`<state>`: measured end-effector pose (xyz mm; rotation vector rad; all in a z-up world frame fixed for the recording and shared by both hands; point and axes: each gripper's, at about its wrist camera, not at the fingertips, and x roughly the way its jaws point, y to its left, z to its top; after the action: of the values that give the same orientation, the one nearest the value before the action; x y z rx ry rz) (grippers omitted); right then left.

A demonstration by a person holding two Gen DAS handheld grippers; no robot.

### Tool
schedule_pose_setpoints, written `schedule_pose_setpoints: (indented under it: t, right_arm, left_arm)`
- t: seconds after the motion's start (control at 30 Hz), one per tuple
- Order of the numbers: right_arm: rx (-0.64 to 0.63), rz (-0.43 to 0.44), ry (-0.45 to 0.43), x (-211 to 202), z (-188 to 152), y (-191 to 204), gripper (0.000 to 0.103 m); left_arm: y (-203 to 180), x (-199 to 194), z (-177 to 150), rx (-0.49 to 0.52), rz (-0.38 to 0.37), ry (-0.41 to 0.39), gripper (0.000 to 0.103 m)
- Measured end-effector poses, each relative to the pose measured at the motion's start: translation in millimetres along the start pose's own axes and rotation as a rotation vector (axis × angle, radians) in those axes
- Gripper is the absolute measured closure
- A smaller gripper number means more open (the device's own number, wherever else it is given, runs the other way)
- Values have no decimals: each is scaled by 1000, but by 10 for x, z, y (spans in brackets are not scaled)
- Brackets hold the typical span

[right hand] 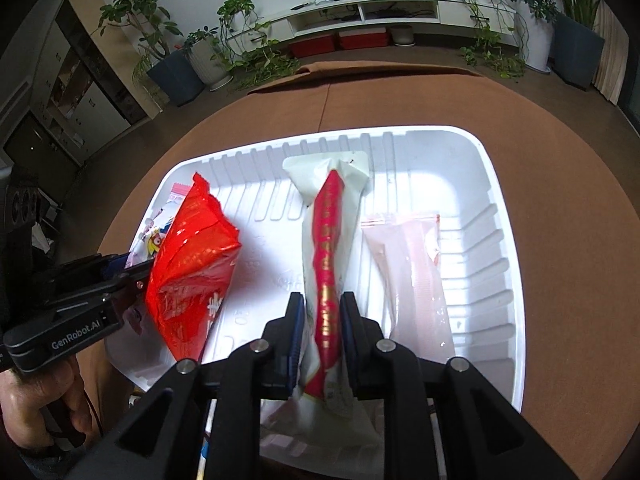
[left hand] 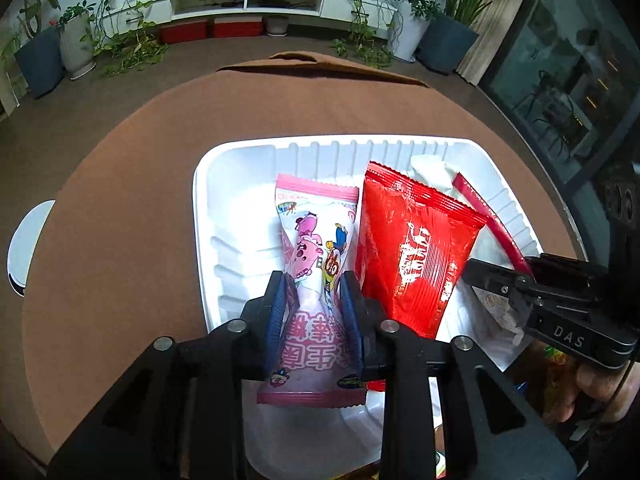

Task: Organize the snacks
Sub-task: 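Carry both packets over the white tray and release them inside, then withdraw both tools from the tray toward the remaining snacks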

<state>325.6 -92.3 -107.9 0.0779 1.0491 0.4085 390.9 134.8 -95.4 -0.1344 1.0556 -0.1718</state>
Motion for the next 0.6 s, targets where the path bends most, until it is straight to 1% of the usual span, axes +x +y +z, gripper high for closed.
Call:
schedule_pose_setpoints:
  t: [0.03,0.07,0.1,0.13,0.17,0.2,0.27,0.33,0.4,0.47,0.53,0.57,0.6]
  right_arm:
    - [1,-2,-4,-11,2,-1,75]
    - [3,0,-9,-24,5,-6,68]
    - [5,-1,-16,-40,3,-3,60]
    - [4,-1,-26,-69,6,-2,58]
    - [3,-2,-31,-96,8,-5,57]
    - [2,-7,-37,-123,14,-5,52]
    - [-3,-13,-60,-212,16,-8,45]
    - [0,-15,-76,-320,15,-13,41]
    - [6,-17,-96,-436,16,-27,34]
    - [19,-6,-118,-578,1,-46,30]
    - [35,20,-152,-771,-42,-76,25]
    - [41,32,-168,-850,-64,-86,21]
    - [46,44,-187,-945,-100,-99,16]
  left_arm:
    - [-8,9,3,1,0,2,71]
    - [-2,0,-3,3,4,2,65]
    - [-7,-9,-4,6,4,-4,56]
    - [-5,-36,-6,5,3,-14,49]
    - [2,-85,-5,4,6,-20,45]
    - [7,-128,-3,0,5,-30,39]
    - [8,-230,-4,-8,-1,-45,36]
    - [-7,-338,-11,-12,-8,-66,29]
    - [-14,-441,-22,-18,-15,-85,27]
    - [-38,-569,-52,-27,-28,-109,22]
    - [-90,-742,-130,-33,-47,-141,2]
    - [-135,-825,-177,-30,-50,-157,0]
    - [-164,-906,-230,-22,-54,-171,0]
